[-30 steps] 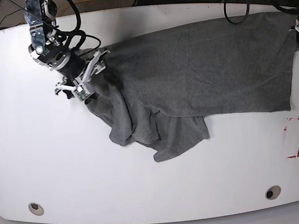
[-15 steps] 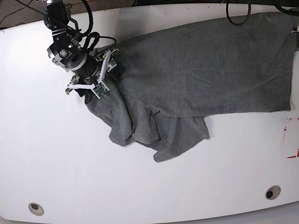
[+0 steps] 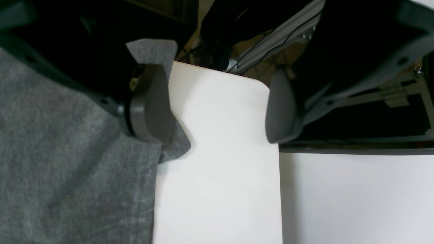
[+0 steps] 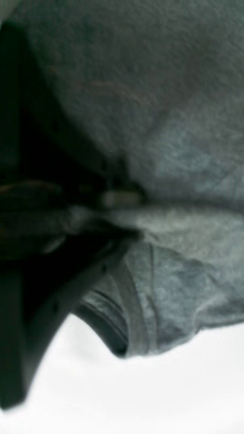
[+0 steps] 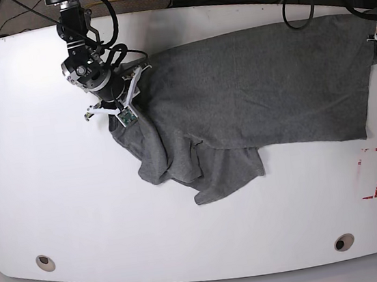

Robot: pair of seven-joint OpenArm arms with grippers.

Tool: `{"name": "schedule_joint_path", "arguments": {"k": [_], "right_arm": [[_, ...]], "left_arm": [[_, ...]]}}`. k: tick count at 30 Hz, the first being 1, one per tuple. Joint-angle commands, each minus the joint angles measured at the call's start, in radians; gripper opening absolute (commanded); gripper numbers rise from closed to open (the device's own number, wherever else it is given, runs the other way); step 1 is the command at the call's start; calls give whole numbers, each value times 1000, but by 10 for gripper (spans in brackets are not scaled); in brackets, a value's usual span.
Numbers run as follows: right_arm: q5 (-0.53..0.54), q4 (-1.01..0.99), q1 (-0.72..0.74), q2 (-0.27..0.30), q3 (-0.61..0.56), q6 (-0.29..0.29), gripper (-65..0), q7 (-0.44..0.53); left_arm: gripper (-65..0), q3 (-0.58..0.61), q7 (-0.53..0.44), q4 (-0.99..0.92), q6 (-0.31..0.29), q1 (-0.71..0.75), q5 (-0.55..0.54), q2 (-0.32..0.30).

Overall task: Layout the t-shirt on the table in an organized manner, then fold the t-shirt properly
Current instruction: 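Grasp the t-shirt corner near the right gripper again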

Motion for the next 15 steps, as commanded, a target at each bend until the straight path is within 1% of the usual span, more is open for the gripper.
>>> {"name": "schedule_joint_path", "arguments": {"k": [1,3,5,6,9,12,15], "right_arm": [[11,18,10,5,3,-5,-623,22],[11,20,9,5,3,-5,-612,22],[11,20,7,5,3,-6,-591,22],[11,20,6,5,3,-6,-569,22],[11,30,4,5,3,-6,-545,22],[11,49,0,5,5,-6,-560,22],[11,83,-17,5,5,-6,-588,22]], "left_arm": [[-257,-1,-12,14,6,-7,1,-18],[-257,-1,-12,14,6,-7,1,-18],[-257,-1,-12,14,6,-7,1,-18],[-257,-1,-12,14,6,-7,1,-18],[-257,1,-12,14,6,-7,1,-18],[-257,15,-12,14,6,-9,1,-18],[-257,36,-12,14,6,-12,1,-18]]}}
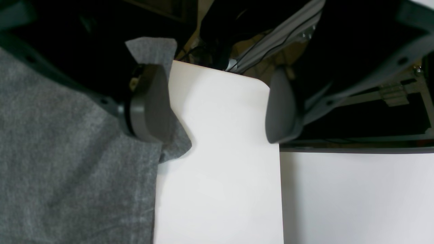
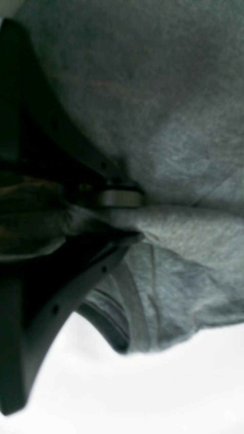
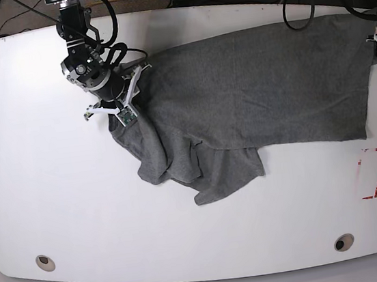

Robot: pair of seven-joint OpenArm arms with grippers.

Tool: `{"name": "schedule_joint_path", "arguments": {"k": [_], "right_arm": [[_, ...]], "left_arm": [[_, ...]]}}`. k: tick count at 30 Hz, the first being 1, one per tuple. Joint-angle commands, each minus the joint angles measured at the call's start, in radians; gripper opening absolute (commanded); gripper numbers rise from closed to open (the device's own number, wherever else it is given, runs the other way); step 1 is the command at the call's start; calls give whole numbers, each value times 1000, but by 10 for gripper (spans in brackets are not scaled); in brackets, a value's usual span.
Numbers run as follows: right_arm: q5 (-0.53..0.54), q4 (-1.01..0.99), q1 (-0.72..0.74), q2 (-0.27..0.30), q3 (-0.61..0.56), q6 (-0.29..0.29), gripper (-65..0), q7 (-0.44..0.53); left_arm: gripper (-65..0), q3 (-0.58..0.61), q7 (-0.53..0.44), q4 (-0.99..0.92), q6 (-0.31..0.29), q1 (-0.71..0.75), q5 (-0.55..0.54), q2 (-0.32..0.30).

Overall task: Layout the t-shirt on the table in an organized manner, then fold the t-shirt properly
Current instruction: 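Grasp the t-shirt corner near the right gripper again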

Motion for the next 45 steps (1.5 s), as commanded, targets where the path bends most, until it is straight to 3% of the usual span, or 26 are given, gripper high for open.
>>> {"name": "schedule_joint_path", "arguments": {"k": [1,7,18,23,29,31,45], "right_arm": [[12,52,-4,5,4,-6,-598,25],[12,109,-9,4,4,-6,-648,-12],[12,192,-30,4,2,-4,-645,-26],[9,179,-27,4,1,-6,-577,-26],[12,138,-26,4,1,-6,-380,-21],[12,138,-27,4,1,-6,-352,-21],[12,47,24,-32,1,-4,-342,-20]], "left_arm": [[-257,7,-13,14,5,-11,-4,-17],[-257,15,-13,14,5,-13,-4,-16],[-257,41,-13,13,5,-45,-2,-16],[-257,42,-13,13,5,-46,-2,-16],[-257,42,-13,13,5,-46,-2,-16],[-257,42,-13,13,5,-46,-2,-16],[-257,42,-13,13,5,-46,-2,-16]]}}
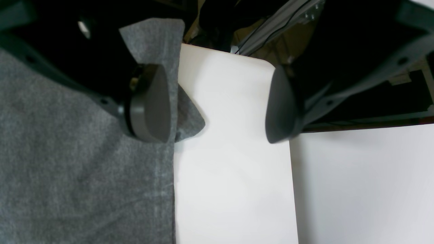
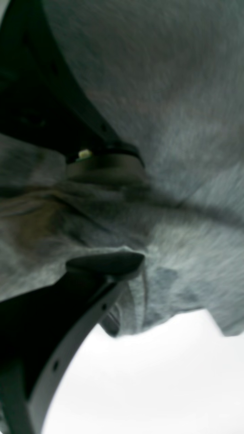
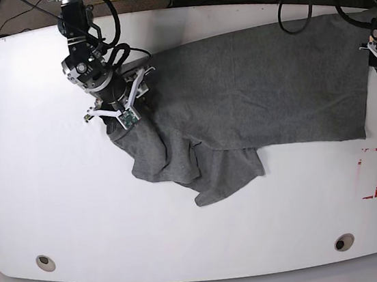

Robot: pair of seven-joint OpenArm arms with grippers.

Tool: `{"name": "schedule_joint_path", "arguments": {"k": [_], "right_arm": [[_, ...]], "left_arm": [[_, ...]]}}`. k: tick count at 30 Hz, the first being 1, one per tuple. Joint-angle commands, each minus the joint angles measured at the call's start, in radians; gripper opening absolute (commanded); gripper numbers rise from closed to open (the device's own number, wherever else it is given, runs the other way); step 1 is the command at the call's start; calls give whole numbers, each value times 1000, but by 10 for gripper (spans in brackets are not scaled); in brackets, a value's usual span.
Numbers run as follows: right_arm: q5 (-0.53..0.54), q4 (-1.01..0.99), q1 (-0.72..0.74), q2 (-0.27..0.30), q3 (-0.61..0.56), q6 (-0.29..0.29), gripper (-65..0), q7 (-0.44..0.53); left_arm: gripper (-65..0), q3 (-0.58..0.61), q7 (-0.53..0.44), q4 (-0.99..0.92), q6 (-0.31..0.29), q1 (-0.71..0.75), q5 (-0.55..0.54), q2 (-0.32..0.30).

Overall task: Layout the t-shirt on the table in an organized manner, then fold the t-shirt properly
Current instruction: 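Grasp the t-shirt corner near the right gripper again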

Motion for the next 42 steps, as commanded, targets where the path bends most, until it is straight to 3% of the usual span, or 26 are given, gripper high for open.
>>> {"name": "schedule_joint_path", "arguments": {"k": [1,9,23,34,42], "right_arm": [[13,-17,29,-1,0,6,-342,26],[13,-34,46,-5,2,6,-366,54],[7,0,44,-7,2,4,-642,48],[5,68,18,-5,3,3,-644,48],[4,12,41,-5,3,1,-640,14]], "left_arm": [[-257,-6,-14,14,6,-6,-1,-18],[-257,-6,-14,14,6,-4,-1,-18],[-257,-6,-14,14,6,0,-1,-18],[-257,-6,-14,14,6,-7,-1,-18],[-257,11,-14,14,6,-7,-1,-18]]}}
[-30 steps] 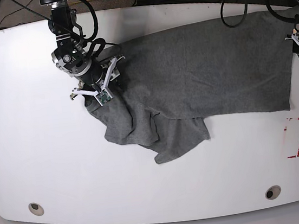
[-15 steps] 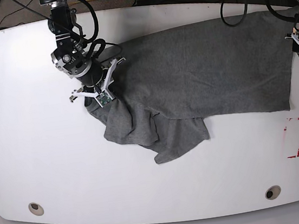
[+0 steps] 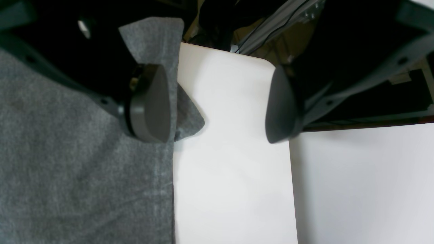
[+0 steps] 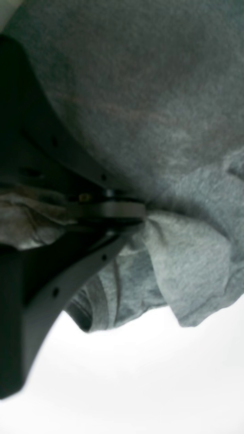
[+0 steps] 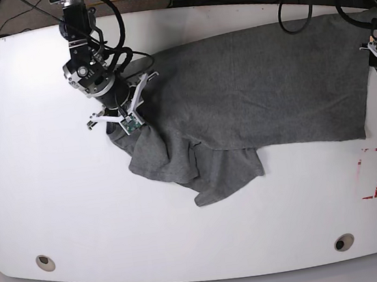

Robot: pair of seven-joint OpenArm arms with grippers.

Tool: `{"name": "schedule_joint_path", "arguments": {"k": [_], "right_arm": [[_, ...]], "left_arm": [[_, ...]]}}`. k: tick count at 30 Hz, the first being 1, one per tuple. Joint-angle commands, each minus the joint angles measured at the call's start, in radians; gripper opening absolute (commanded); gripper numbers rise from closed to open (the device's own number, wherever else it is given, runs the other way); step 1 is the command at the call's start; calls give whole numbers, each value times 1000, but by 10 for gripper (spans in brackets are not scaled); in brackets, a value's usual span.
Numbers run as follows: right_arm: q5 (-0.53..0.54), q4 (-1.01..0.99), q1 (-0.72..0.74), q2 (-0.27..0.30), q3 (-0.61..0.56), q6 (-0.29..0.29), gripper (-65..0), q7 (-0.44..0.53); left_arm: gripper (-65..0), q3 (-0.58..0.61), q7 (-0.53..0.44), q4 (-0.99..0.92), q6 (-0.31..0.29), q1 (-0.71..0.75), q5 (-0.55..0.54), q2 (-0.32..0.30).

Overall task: Layout the t-shirt on the table in an organized manner, then fold the t-shirt properly
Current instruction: 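Grasp the t-shirt corner near the right gripper again, then move the left gripper down and grasp the t-shirt hem edge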

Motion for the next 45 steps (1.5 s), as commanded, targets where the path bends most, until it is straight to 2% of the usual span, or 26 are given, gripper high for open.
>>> {"name": "schedule_joint_path", "arguments": {"k": [1,4,7,10,23,26,27,37,45], "right_arm": [[4,-19,27,3,3,-2,-633,15],[4,-50,36,3,3,-3,-574,16],[4,-59,41,3,3,-3,-469,18],[10,-56,39,3,3,-3,-425,19],[11,-58,43,3,2,-2,-520,19],[11,-58,43,3,2,0,-591,19],[11,-58,43,3,2,0,-650,18],[13,117,-13,2,2,1,-650,12],[11,275,-66,2,-1,3,-650,-47]], "left_arm": [[-257,6,-12,14,6,-7,-2,-16],[-257,8,-12,14,6,-7,-2,-16],[-257,8,-12,14,6,-7,-2,-16],[-257,8,-12,14,6,-7,-2,-16],[-257,8,-12,14,6,-6,-2,-16],[-257,8,-12,14,6,-6,-2,-16],[-257,8,-12,14,6,-6,-2,-16],[-257,8,-12,14,6,-9,-2,-16],[-257,2,-12,-52,6,-123,44,-16]]}}
